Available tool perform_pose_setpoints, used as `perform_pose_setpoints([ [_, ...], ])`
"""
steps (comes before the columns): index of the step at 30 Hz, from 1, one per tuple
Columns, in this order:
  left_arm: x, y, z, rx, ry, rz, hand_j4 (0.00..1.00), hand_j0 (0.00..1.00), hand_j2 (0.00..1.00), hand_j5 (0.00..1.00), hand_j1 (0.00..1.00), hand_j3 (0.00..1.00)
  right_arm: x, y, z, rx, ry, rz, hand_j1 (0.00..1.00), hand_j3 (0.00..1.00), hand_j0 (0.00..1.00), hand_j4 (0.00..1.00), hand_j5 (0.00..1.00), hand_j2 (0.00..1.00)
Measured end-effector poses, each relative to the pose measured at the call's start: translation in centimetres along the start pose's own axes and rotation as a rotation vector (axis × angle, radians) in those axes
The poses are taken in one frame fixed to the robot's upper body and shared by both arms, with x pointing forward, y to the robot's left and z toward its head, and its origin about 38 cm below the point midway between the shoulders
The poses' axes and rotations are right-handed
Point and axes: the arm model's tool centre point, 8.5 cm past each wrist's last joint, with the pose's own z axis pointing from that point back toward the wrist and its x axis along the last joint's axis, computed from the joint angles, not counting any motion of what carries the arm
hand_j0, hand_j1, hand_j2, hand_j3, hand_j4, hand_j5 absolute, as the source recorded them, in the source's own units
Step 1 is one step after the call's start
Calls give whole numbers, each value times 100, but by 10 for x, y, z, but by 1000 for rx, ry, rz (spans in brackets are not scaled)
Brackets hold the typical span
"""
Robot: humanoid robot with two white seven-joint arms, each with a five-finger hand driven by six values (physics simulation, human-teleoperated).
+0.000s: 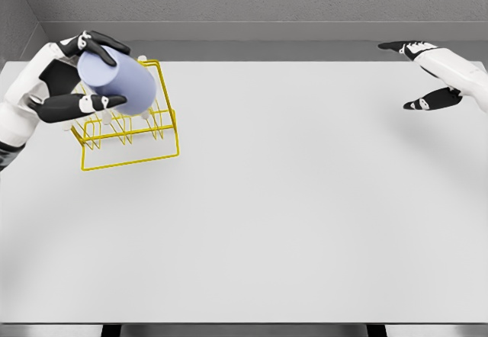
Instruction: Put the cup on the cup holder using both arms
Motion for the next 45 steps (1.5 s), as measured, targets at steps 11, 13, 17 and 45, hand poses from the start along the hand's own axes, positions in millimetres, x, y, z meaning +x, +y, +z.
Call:
perform_pose_setpoints([
  [11, -17, 11, 10, 32, 57, 2, 41, 41, 41, 41, 41, 41, 0, 1, 0, 1, 2, -1, 100, 100, 100, 100, 100, 100],
  [13, -17, 9, 8, 28, 58, -4, 41, 41, 41, 41, 41, 41, -1, 1, 0, 1, 2, 0, 100, 100, 100, 100, 100, 100],
  [17, -20, 5, 5, 23, 59, -5, 41, 41, 41, 41, 41, 41, 0, 1, 0, 1, 1, -1, 100, 100, 100, 100, 100, 100],
  [45, -30, -11, 2, 4, 70, -23, 100, 100, 100, 100, 100, 100, -1, 1, 1, 2, 4, 0, 100, 100, 100, 100, 100, 100],
])
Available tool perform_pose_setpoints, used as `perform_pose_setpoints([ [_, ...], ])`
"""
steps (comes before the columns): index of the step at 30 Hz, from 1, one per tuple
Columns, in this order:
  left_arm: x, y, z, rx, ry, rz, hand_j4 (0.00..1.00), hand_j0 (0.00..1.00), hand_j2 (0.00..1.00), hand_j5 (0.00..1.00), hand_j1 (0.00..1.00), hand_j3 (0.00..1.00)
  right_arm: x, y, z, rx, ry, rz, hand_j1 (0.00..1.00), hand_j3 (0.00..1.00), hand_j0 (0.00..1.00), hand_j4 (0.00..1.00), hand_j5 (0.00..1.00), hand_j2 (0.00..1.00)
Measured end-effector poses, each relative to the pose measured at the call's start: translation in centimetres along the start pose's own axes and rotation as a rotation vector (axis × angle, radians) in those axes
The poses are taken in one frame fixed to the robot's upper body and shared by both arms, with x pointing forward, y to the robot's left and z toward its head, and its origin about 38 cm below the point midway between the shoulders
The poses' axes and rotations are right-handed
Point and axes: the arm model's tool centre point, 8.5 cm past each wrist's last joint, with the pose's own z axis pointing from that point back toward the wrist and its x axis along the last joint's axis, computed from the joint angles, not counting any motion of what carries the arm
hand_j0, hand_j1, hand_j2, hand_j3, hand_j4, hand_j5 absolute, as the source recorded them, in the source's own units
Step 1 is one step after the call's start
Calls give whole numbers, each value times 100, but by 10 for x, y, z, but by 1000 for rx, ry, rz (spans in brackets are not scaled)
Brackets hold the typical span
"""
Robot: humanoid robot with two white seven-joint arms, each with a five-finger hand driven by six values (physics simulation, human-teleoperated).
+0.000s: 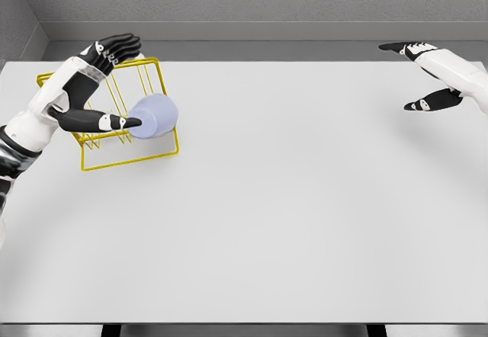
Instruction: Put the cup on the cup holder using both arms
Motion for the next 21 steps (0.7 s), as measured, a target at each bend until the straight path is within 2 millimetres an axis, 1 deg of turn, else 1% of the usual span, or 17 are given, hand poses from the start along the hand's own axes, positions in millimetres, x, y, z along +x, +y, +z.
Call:
perform_pose_setpoints([
  [7, 3, -3, 0, 1, -37, -14, 100, 100, 100, 100, 100, 100, 0, 0, 0, 0, 0, 0, 100, 100, 100, 100, 100, 100],
  [9, 5, -8, 6, -3, -61, -25, 100, 100, 100, 100, 100, 100, 0, 0, -1, -1, -1, 0, 100, 100, 100, 100, 100, 100],
  [10, 6, -14, 11, -9, -73, -28, 100, 100, 100, 100, 100, 100, 0, 0, -1, 0, -1, 0, 100, 100, 100, 100, 100, 100],
  [11, 11, -17, 13, -20, -92, -43, 100, 100, 100, 100, 100, 100, 0, 1, 0, 1, -1, -1, 100, 100, 100, 100, 100, 100],
  [12, 13, -23, 23, -37, -94, -54, 100, 100, 100, 100, 100, 100, 0, 1, 0, 1, -1, -1, 100, 100, 100, 100, 100, 100],
  [14, 28, -26, 31, -89, -108, -101, 100, 100, 100, 100, 100, 100, 0, 1, -1, 1, -1, -1, 100, 100, 100, 100, 100, 100],
  [18, 53, -14, 36, -234, -72, -209, 100, 100, 100, 100, 100, 100, 0, 1, 0, 1, -1, 0, 100, 100, 100, 100, 100, 100],
  [19, 59, -11, 32, -269, -68, -235, 100, 100, 100, 100, 100, 100, 0, 0, 0, 1, -1, 1, 100, 100, 100, 100, 100, 100],
  [20, 60, -12, 28, -305, -62, -243, 100, 100, 100, 100, 100, 100, 0, 1, 0, 2, 0, 1, 100, 100, 100, 100, 100, 100],
  [21, 58, -16, 29, -334, -47, -238, 100, 100, 100, 100, 100, 100, 0, 0, 1, 3, 1, 3, 100, 100, 100, 100, 100, 100],
])
